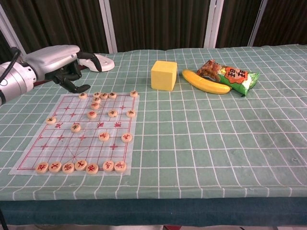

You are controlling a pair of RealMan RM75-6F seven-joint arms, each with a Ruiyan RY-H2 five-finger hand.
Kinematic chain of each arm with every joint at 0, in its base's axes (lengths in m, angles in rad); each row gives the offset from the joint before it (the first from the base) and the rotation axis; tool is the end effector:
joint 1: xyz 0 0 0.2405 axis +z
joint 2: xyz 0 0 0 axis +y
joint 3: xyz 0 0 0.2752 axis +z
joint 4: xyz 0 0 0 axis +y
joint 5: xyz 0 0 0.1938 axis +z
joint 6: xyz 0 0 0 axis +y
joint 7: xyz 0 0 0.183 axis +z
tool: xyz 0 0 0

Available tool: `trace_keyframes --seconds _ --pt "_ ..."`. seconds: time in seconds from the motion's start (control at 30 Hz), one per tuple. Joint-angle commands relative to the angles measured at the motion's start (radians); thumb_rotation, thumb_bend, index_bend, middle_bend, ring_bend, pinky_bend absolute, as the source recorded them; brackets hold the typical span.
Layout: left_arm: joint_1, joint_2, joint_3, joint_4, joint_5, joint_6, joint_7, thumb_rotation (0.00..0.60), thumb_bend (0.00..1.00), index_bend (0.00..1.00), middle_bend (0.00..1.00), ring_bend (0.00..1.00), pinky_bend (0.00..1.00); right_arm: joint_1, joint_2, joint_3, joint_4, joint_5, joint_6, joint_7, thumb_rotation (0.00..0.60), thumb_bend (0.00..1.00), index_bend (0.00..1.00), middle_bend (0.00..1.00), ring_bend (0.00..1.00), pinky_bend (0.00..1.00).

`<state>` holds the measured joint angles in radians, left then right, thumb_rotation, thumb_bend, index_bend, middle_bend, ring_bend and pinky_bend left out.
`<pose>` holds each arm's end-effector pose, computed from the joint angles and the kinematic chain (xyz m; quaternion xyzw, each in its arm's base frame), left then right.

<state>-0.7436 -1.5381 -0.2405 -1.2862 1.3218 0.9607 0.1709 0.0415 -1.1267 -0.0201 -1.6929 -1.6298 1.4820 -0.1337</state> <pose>-0.1557 0.4244 0.0198 -0.7368 -0.3101 -0.4110 0.4382 -0.2987 -0.1903 0.1528 0.6471 -0.3764 0.3675 0.5519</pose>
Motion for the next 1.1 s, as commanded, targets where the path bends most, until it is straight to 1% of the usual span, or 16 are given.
trace_keyframes --seconds 0.03,0.2,0.5,0.73,0.87,1.1 --pt "-0.053 -0.038 0.051 0.164 0.095 -0.038 -0.076 0.600 0.34 0.34 1.00 1.00 1.00 0.001 -0.003 0.001 0.000 0.006 -0.004 -0.010 0.600 0.19 0.00 0.00 0.00 0.00" --pt "-0.076 -0.086 0.068 0.281 0.115 -0.046 -0.153 0.600 0.33 0.35 1.00 1.00 1.00 0.008 -0.009 0.003 -0.001 0.017 -0.021 -0.023 0.600 0.19 0.00 0.00 0.00 0.00" --pt "-0.102 -0.156 0.110 0.443 0.154 -0.045 -0.191 0.600 0.34 0.35 1.00 1.00 1.00 0.007 -0.008 0.004 -0.002 0.022 -0.017 -0.019 0.600 0.19 0.00 0.00 0.00 0.00" --pt "-0.118 -0.212 0.136 0.541 0.181 -0.035 -0.215 0.600 0.34 0.36 1.00 1.00 1.00 0.009 -0.007 0.002 -0.002 0.021 -0.020 -0.017 0.600 0.19 0.00 0.00 0.00 0.00" --pt "-0.132 -0.249 0.146 0.605 0.183 -0.053 -0.212 0.600 0.34 0.37 1.00 1.00 1.00 0.009 -0.006 0.004 -0.002 0.024 -0.018 -0.014 0.600 0.19 0.00 0.00 0.00 0.00" --pt "-0.138 -0.281 0.167 0.671 0.196 -0.055 -0.233 0.600 0.34 0.38 1.00 1.00 1.00 0.010 -0.004 0.007 0.000 0.031 -0.020 -0.009 0.600 0.19 0.00 0.00 0.00 0.00"
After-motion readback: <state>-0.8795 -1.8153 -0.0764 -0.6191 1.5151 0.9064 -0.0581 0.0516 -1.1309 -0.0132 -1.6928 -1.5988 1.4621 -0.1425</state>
